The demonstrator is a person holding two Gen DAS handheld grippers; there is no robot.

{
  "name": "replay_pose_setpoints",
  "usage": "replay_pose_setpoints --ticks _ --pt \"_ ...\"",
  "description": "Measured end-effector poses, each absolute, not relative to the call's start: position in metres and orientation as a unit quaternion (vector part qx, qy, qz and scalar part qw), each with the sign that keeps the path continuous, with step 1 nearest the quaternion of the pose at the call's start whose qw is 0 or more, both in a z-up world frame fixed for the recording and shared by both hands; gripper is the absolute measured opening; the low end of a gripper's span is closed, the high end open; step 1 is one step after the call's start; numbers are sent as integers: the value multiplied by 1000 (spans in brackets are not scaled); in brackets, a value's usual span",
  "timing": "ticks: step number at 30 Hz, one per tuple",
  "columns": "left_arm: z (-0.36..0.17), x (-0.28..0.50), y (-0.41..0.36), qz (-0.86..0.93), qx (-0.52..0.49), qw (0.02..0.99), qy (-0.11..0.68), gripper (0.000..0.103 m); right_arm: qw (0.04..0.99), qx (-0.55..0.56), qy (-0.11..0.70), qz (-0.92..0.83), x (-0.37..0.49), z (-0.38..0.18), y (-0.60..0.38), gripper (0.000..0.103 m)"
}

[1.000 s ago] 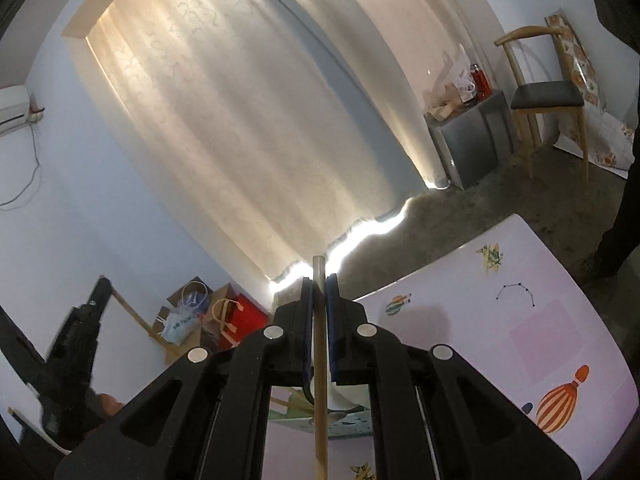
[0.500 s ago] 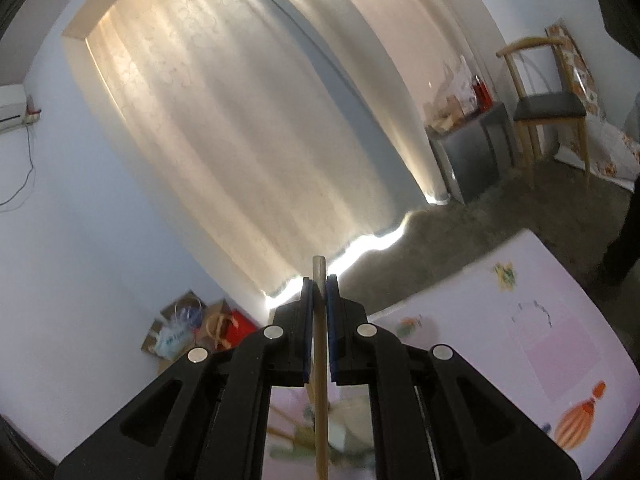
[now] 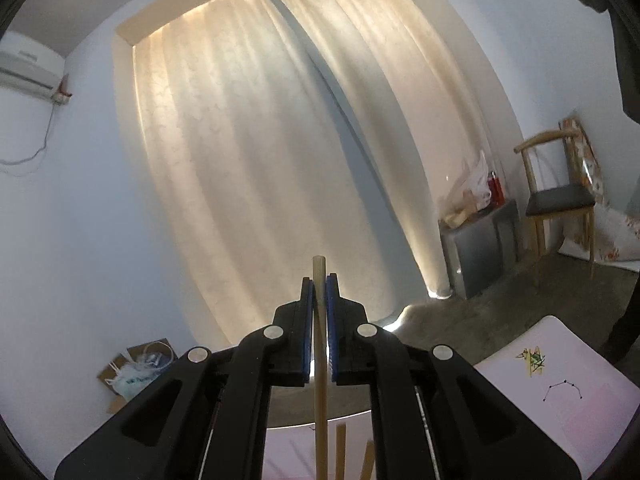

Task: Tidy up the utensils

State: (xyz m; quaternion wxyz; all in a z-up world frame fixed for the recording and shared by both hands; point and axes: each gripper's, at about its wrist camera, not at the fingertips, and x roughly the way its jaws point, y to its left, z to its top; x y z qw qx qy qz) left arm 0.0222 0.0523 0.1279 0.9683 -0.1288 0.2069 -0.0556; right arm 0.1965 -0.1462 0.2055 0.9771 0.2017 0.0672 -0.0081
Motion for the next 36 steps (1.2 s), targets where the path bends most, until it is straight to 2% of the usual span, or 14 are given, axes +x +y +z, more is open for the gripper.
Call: replay_pose_setpoints --ticks 8,10,11,12,21,23,27,31,35,36 --pt "125 26 53 -47 -131 965 224 18 995 99 -5 -26 137 157 -101 9" --pt "123 27 52 -47 -133 964 227 18 998 67 5 -14 131 151 -90 23" --pt "123 28 51 -47 -133 963 229 18 998 59 13 -9 131 149 -86 35" --pt "123 28 49 -46 -133 963 230 18 998 58 21 -4 129 147 -85 39" --pt "127 16 32 -39 -109 968 223 18 989 123 82 13 96 143 -125 45" --pt "126 14 28 -38 -103 969 221 21 987 131 93 10 82 142 -136 45" --pt "119 10 19 -40 -105 967 230 26 976 146 161 11 58 130 -165 51" --pt "114 5 11 -39 -99 966 237 28 945 184 269 16 33 92 -199 51" --pt "117 -4 -1 -34 -80 970 227 44 921 174 346 34 20 67 -222 56" --pt "118 -4 -6 -27 -68 971 229 44 916 162 364 40 22 65 -223 56"
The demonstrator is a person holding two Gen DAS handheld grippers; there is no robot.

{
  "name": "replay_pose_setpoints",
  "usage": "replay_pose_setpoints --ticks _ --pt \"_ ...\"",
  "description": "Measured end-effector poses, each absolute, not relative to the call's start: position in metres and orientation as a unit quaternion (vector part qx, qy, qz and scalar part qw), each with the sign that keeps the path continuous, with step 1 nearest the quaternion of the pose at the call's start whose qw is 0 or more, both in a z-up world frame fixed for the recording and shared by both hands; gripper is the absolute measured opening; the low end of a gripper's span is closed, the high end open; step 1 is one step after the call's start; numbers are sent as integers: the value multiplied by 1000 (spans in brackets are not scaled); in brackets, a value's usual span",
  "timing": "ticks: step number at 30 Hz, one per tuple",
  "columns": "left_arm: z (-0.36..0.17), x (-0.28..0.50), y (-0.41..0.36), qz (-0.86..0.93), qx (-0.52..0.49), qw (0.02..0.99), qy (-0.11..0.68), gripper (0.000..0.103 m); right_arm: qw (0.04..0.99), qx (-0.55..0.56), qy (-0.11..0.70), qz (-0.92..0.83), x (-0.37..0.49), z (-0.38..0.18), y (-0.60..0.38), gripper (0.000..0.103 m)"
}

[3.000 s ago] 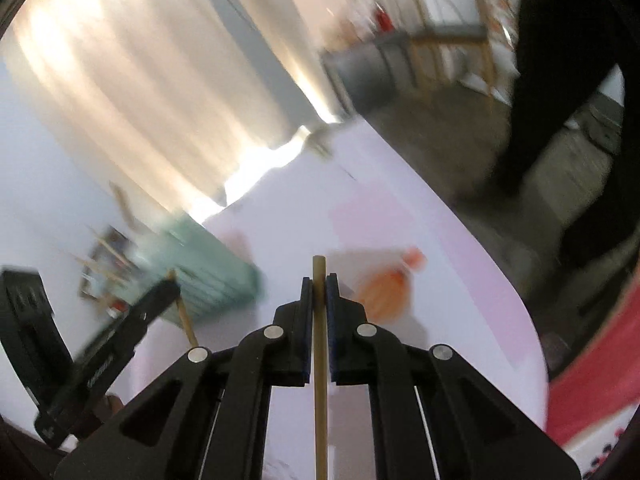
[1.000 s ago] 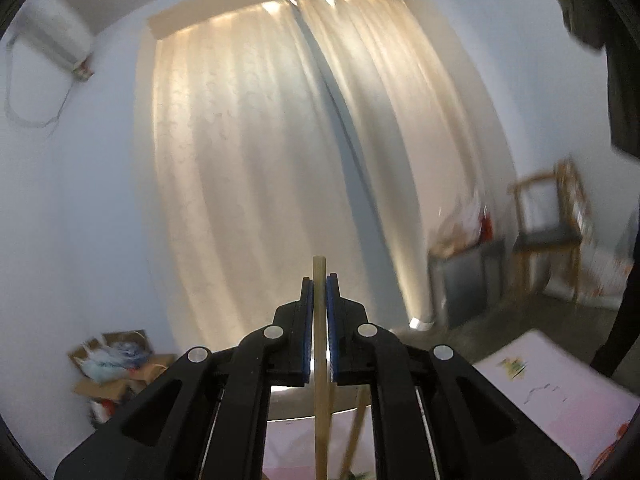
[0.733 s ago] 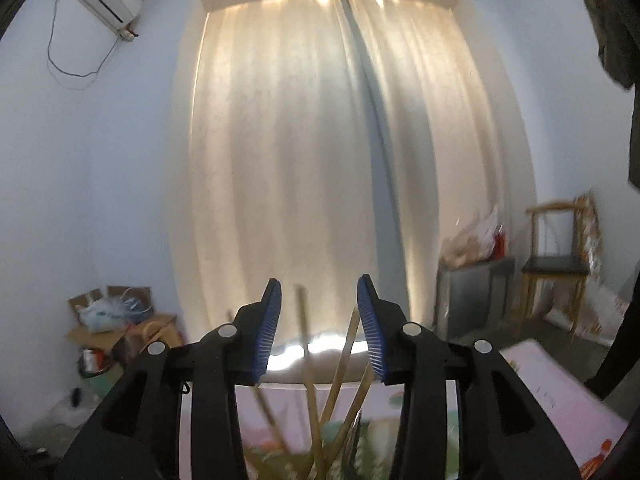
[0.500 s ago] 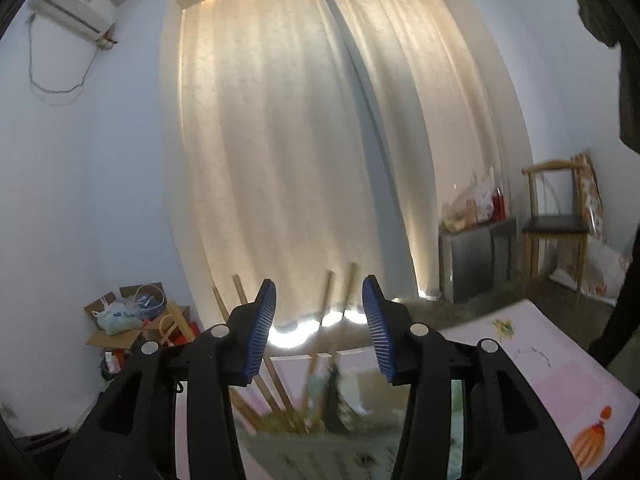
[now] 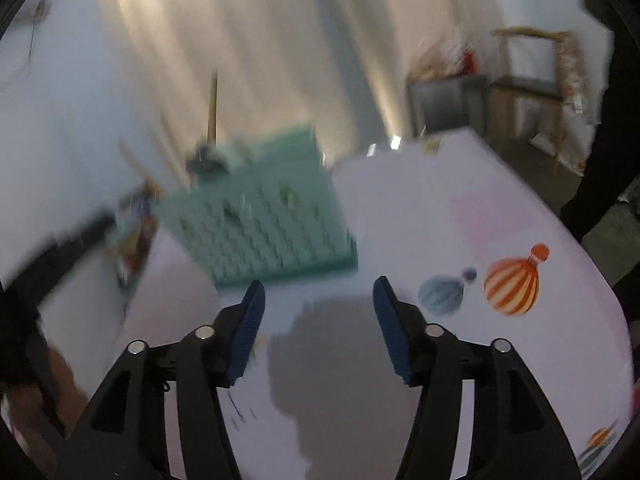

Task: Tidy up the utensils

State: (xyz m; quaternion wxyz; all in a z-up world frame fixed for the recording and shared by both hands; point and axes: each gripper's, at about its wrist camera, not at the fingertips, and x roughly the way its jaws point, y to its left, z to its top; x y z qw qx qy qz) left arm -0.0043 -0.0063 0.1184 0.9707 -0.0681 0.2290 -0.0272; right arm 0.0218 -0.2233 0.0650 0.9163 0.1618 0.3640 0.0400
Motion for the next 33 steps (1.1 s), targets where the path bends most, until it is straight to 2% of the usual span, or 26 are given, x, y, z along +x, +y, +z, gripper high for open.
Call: replay_pose_setpoints --ticks 2,3,6,8,12,14,17,24,33 --pt "121 -3 -13 -19 -56 970 236 44 921 144 361 38 18 73 -227 58" --pt "123 -2 -17 -21 -57 970 237 45 923 141 355 38 16 78 -229 68" --pt "129 -4 -23 -20 -59 969 239 55 933 127 332 49 10 96 -232 77" --pt "134 -6 -28 -23 -39 970 238 65 938 114 323 47 10 105 -231 84" --pt "139 -14 -40 -11 22 974 227 75 941 118 313 41 14 111 -230 93" --pt "142 -14 -41 -8 31 974 223 80 941 126 313 37 15 112 -230 94" --pt "147 -18 -39 -12 29 975 220 82 940 134 311 38 15 115 -229 97" --pt "146 -17 -34 -14 10 973 229 85 951 102 293 18 7 125 -227 97" --pt "142 -10 -29 -14 -2 972 233 88 949 118 294 3 10 131 -236 97"
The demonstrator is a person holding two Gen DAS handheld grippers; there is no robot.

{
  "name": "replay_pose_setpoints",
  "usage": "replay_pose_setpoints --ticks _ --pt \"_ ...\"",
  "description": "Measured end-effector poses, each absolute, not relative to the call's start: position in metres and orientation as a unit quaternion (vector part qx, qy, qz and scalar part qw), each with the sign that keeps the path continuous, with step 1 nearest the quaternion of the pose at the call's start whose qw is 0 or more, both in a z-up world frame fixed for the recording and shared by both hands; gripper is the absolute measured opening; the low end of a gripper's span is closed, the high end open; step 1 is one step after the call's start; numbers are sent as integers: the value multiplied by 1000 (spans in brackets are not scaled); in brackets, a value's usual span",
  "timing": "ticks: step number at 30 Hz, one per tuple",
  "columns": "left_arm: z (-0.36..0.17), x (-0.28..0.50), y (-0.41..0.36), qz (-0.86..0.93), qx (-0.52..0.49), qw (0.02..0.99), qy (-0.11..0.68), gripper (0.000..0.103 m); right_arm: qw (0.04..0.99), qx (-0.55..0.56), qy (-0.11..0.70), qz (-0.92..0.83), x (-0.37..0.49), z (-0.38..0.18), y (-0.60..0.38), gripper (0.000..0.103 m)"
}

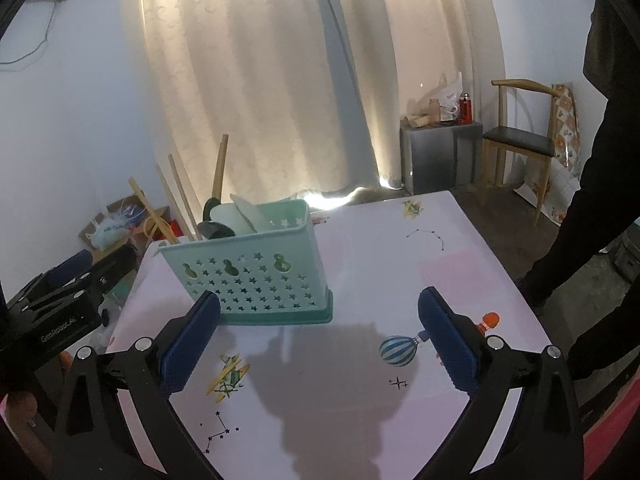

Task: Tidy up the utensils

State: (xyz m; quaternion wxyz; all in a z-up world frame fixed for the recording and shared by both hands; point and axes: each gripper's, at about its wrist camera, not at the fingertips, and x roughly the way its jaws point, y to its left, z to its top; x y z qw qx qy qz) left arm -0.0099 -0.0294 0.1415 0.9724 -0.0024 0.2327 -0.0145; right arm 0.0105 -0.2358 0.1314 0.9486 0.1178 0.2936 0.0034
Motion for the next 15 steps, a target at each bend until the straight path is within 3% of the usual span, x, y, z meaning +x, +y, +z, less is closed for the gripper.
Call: replay_pose_setpoints --ticks 15 --pt "140 -11 -23 -8 -18 972 235 88 951 107 291 1 10 135 -220 97"
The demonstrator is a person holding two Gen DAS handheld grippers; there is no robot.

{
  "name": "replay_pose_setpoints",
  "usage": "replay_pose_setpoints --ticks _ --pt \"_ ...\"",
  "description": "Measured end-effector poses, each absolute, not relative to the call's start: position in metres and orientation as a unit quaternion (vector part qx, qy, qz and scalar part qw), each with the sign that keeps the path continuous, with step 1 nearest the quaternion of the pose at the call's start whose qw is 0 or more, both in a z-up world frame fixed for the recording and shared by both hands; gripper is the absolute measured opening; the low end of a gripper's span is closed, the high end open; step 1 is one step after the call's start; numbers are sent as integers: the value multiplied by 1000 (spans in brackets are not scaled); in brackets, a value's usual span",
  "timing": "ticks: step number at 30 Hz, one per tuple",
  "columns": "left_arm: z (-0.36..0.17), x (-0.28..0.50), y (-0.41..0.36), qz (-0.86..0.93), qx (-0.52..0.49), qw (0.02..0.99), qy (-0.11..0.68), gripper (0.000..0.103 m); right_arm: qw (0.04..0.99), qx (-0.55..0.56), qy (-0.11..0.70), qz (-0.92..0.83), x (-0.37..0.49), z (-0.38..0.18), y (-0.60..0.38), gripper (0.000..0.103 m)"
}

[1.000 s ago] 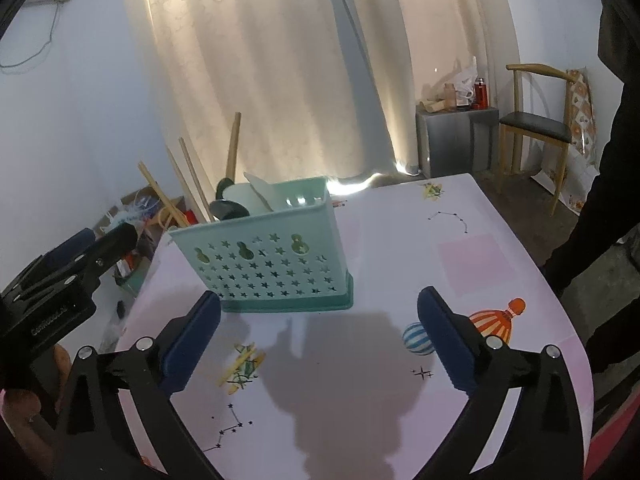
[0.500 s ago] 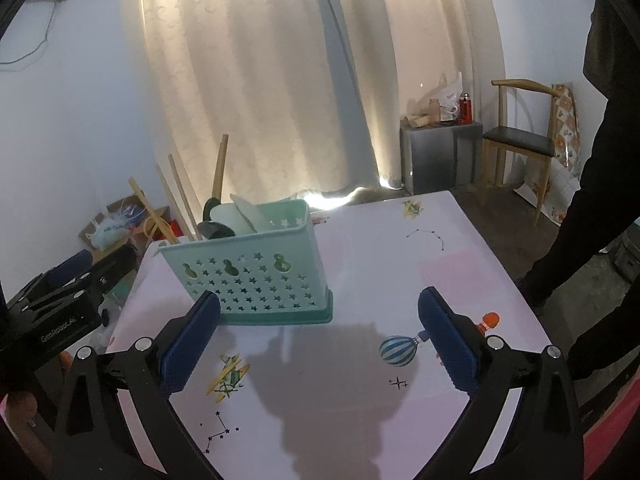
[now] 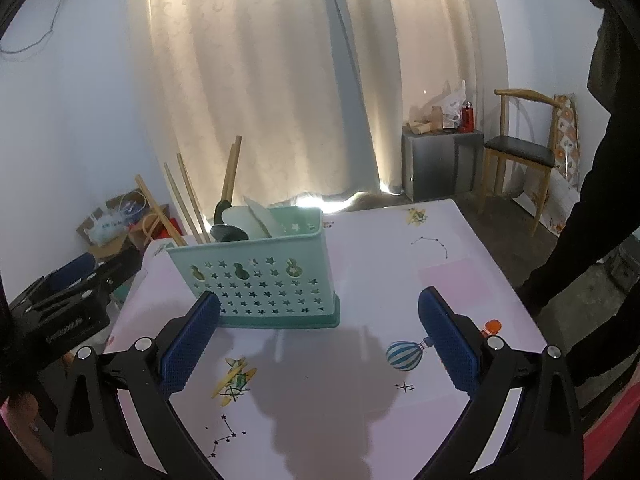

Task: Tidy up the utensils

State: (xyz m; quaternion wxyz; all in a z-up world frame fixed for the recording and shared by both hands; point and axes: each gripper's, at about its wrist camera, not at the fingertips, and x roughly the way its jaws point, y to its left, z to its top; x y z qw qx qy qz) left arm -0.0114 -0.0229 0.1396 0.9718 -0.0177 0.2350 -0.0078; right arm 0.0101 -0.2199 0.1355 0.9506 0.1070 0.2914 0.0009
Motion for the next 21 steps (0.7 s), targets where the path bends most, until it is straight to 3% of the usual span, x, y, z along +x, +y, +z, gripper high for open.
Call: replay_pose_setpoints --ticks 21 --pt "148 -16 -21 -9 -23 974 224 88 953 115 279 -5 2 143 -222 97"
